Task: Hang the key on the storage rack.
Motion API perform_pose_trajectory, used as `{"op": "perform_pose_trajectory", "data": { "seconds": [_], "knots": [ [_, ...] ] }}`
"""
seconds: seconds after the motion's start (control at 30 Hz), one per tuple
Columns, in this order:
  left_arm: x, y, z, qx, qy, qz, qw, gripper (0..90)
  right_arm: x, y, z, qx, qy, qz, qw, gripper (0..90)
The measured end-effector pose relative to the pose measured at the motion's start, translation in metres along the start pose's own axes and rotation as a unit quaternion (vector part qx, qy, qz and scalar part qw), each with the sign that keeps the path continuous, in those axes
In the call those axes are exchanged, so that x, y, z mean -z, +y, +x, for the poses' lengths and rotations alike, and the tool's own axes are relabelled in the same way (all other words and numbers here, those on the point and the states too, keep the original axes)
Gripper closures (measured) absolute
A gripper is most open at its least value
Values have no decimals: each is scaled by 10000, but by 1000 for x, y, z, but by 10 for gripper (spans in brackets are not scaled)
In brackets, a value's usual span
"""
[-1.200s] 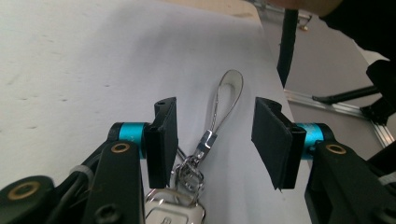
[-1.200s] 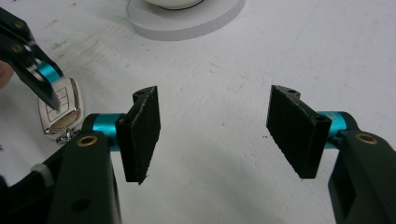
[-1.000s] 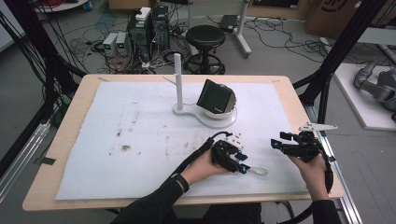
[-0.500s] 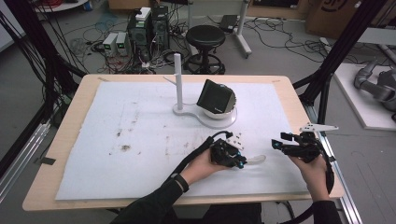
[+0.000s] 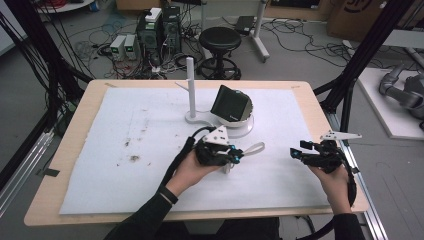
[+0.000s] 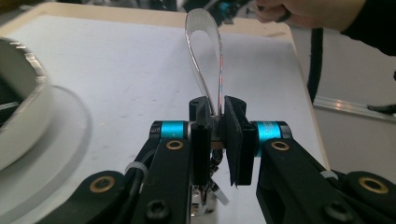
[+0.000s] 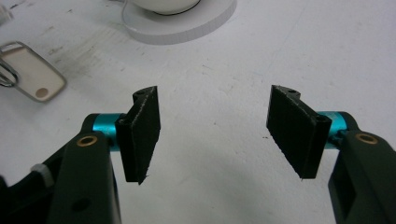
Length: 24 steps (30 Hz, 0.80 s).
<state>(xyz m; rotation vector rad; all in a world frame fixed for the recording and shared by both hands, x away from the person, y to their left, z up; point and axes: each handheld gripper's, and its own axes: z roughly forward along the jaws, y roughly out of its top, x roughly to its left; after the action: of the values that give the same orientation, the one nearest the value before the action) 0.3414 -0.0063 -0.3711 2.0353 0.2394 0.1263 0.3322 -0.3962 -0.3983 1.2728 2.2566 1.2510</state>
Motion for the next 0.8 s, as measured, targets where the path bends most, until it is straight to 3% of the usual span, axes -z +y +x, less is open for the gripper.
{"op": "perform_pose_trajectory", "data": {
  "seconds": [0.23, 0.3, 0.4, 0.5, 0.8],
  "knots": [
    [51, -8, 17, 192, 570, -356, 9976, 811, -5, 2, 1, -14, 3, 35, 10000, 357],
    [57, -9, 19, 265, 658, -431, 9966, 811, -6, 3, 1, 10, 13, 19, 10000, 357],
    [82, -12, 29, 327, 1011, -591, 9926, 811, -8, 4, 0, 6, 20, 24, 10000, 356],
    [97, -16, 38, 451, 1222, -688, 9891, 811, -9, 4, 0, -9, 10, 36, 10000, 355],
    [123, -37, 69, 876, 1656, -757, 9794, 811, -9, 4, -1, 10, 7, 45, 10000, 354]
  ]
}}
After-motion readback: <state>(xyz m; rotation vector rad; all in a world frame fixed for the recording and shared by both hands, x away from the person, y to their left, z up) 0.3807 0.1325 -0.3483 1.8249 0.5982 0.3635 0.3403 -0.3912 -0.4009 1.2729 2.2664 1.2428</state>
